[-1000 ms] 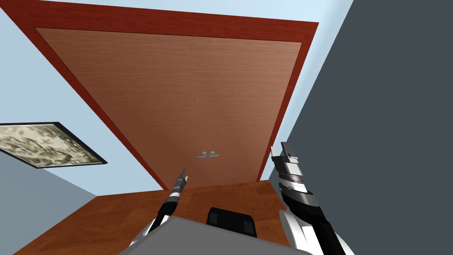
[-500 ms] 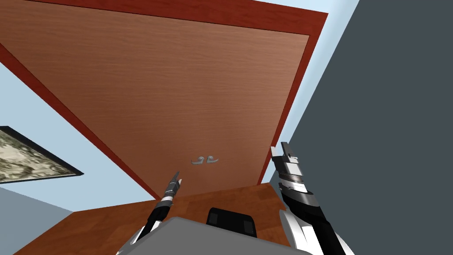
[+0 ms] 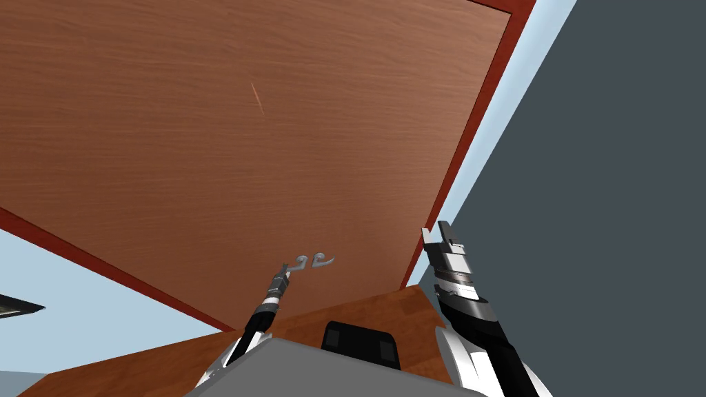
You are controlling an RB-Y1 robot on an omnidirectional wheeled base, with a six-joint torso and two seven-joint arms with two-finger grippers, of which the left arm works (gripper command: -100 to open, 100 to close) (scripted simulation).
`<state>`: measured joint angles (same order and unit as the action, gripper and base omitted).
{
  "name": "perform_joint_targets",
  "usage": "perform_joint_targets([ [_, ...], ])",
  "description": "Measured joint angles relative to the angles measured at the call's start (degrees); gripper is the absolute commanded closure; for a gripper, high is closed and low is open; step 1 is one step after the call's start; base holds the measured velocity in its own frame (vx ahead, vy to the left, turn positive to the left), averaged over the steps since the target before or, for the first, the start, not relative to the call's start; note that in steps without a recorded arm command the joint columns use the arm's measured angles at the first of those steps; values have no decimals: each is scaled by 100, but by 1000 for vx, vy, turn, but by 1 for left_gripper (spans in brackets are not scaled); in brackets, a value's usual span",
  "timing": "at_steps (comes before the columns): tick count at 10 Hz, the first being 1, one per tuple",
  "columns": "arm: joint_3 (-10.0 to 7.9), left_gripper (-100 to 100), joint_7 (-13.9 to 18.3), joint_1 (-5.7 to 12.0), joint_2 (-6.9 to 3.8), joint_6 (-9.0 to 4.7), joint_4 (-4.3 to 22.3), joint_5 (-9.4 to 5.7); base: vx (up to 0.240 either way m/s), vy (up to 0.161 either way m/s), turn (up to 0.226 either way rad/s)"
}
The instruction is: Pull the door open
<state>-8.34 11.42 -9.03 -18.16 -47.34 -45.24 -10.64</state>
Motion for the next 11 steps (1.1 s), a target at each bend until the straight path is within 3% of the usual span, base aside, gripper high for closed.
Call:
perform_joint_targets([
  [4, 11, 100, 0, -5, 8, 7, 5, 6, -16, 0, -5],
  [6, -5, 100, -19, -65, 8, 13, -72, 3, -159, 8, -51],
  [7, 12, 100, 28, -19, -61, -94, 87, 10, -153, -18, -63],
  [11, 152, 100, 245, -329, -210, -255, -6, 74, -185, 14, -142],
])
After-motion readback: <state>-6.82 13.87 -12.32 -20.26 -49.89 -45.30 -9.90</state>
